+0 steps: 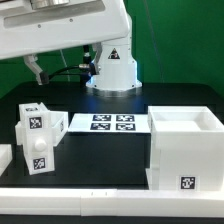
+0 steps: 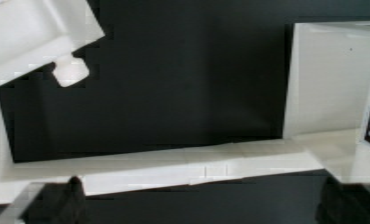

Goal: Assemble drawer

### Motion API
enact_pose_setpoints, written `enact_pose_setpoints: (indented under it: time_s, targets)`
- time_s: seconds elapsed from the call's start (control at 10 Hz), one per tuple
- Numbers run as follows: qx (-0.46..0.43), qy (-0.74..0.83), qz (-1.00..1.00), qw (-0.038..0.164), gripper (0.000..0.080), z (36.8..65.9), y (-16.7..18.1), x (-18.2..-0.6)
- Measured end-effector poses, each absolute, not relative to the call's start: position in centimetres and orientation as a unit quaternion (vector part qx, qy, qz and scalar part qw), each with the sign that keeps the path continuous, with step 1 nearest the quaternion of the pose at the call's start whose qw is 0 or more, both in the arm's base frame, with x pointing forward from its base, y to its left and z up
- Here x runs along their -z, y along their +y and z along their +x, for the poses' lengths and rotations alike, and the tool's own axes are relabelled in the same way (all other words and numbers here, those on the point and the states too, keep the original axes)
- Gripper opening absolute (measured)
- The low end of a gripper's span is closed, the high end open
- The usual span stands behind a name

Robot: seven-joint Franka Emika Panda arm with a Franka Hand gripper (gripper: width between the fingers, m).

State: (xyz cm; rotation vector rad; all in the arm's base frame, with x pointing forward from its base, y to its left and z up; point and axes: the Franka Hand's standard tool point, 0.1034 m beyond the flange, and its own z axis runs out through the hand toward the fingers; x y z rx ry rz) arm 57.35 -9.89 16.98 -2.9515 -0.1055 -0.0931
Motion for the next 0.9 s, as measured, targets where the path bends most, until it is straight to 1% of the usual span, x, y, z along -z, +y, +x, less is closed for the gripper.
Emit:
enact_pose_setpoints:
  time_s: [0.1,0.2,0.3,0.4,0.5,0.6,0.7,0.8,0.9]
  targets:
    - [0.030,-0.067,-0.993,0.094,0.0649,56.7,-11.4,-16.5]
    - [0.031,-0.094,-0.990,0.099,0.0649,56.1,-12.8,-15.8]
    - [0.036,-0.107,-0.986,0.122,0.0649,55.3,-13.9,-15.1]
    - [0.034,-0.073,-0.989,0.124,0.0649,55.0,-14.5,-14.9]
    - [0.029,-0.050,-0.990,0.131,0.0649,54.7,-14.3,-15.0]
    - [0.015,-0.071,-0.983,0.166,0.0649,54.0,-14.5,-14.9]
    - [0.006,-0.060,-0.979,0.193,0.0649,53.7,-15.3,-14.7]
    - [-0.002,-0.062,-0.976,0.207,0.0649,53.4,-15.7,-14.4]
    - [-0.012,-0.074,-0.967,0.244,0.0649,52.8,-15.8,-13.8]
